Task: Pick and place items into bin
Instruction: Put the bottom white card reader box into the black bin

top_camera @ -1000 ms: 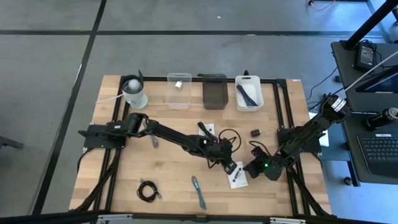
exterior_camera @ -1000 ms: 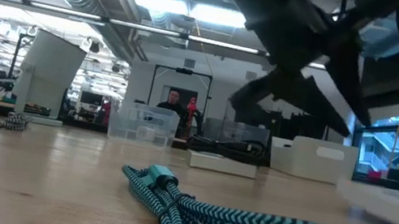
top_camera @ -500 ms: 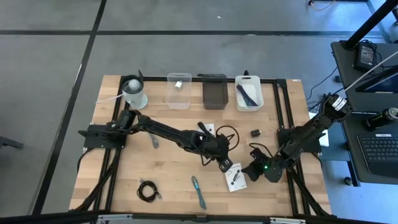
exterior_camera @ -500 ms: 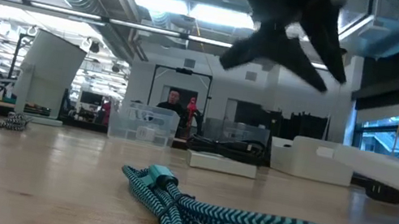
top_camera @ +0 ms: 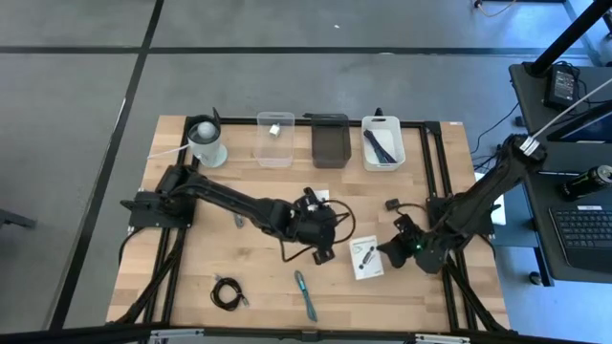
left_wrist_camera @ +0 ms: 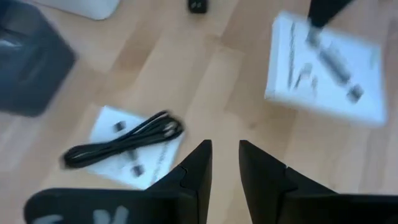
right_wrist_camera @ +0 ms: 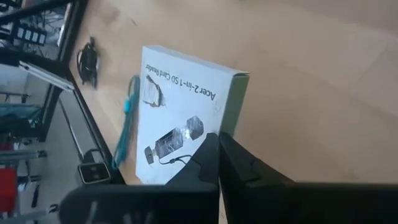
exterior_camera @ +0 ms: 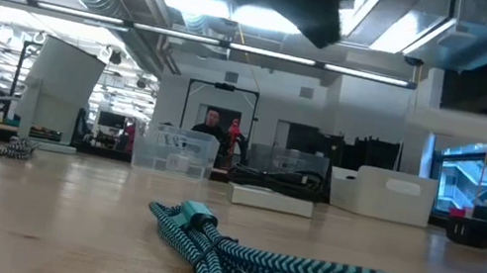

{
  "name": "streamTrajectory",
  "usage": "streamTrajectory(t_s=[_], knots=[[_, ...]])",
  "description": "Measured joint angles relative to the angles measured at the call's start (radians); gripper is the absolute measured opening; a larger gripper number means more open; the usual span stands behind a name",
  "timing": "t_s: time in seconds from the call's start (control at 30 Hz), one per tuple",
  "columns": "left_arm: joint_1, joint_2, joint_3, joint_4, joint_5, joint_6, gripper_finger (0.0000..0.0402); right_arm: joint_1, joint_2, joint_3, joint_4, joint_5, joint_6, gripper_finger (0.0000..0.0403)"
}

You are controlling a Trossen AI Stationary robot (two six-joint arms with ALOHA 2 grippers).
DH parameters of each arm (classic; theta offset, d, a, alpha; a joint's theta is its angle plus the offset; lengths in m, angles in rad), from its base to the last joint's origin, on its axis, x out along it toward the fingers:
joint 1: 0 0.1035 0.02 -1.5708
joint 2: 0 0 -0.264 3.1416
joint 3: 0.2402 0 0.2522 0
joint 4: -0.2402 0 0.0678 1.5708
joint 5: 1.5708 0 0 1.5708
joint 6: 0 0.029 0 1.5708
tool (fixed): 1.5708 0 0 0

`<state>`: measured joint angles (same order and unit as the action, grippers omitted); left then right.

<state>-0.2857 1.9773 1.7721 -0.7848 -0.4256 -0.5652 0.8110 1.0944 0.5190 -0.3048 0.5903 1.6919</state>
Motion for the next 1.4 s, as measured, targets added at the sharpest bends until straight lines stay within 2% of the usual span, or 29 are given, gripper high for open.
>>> streamTrajectory(t_s=[0.13,0.33,0.53,0.63,0.77,0.9,1.0,1.2,1.4], knots=[[-0.003,-0.033,-0.088,0.026,-0.009,0.035,0.0053,-0.031,-0.039,0.082,-0.165,0.004,-0.015,0.0000],[0.013,-0.179,-0.392,0.237,0.091,0.056,0.0024,-0.135,-0.050,0.224,-0.352,0.004,-0.087,0.0000],[0.058,-0.430,-0.744,0.506,0.139,0.057,0.0016,-0.294,-0.050,0.289,-0.324,0.004,-0.219,0.0000],[0.077,-0.567,-0.886,0.565,0.141,0.080,0.0019,-0.387,-0.043,0.308,-0.271,0.003,-0.299,0.0000],[0.109,-0.739,-1.017,0.596,0.139,0.082,0.0024,-0.526,-0.018,0.347,-0.210,-0.028,-0.434,0.0000],[0.143,-0.860,-1.085,0.578,0.139,0.074,0.0023,-0.690,0.011,0.401,-0.171,-0.111,-0.567,0.0000],[0.162,-0.916,-1.109,0.575,0.129,0.092,0.0019,-0.826,0.037,0.449,-0.171,-0.212,-0.667,0.0000],[0.188,-0.942,-1.110,0.578,0.079,0.149,0.0011,-1.108,0.120,0.563,-0.169,-0.443,-0.883,0.0000],[0.213,-0.941,-1.110,0.572,-0.033,0.163,0.0006,-1.351,0.278,0.676,-0.173,-0.678,-1.052,0.0000]])
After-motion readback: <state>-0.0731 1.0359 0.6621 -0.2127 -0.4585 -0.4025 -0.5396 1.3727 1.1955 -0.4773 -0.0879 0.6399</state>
